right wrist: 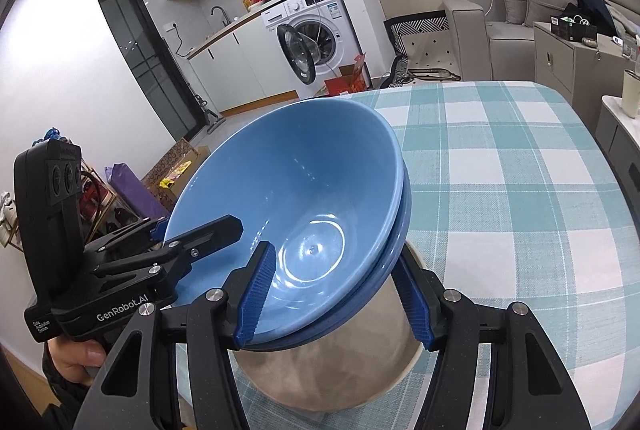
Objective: Organize plates and bowls
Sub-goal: 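Lift the stacked blue bowls with both grippers and carry them over the cream plates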
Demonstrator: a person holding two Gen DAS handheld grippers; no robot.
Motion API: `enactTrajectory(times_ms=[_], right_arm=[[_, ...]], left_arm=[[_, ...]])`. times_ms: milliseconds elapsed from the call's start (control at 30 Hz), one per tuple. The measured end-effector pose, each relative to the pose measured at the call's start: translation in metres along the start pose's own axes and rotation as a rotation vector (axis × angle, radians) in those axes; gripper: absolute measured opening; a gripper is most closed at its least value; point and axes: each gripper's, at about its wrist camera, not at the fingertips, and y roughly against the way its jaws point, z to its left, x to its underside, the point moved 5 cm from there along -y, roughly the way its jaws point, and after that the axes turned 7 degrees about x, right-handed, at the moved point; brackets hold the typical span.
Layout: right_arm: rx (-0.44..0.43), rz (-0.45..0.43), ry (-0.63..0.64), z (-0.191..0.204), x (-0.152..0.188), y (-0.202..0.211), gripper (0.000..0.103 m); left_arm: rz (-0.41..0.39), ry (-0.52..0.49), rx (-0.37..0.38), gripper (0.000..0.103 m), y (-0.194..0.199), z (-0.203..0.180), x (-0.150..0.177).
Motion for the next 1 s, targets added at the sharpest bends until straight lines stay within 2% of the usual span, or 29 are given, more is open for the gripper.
enactTrajectory(times_ms=[700,1000], right_arm=[[0.036,0.065,0.013,0.002,0.012,-0.028,0.062],[0.049,0.057,0.013,0.0,0.012,-0.031,0.062]], left_arm=[[0.06,0.035,0.0,0.049,-0.021,0.013,0.022],[0.054,0.026,-0.006,0.049,-0.023,0.014,0.021]])
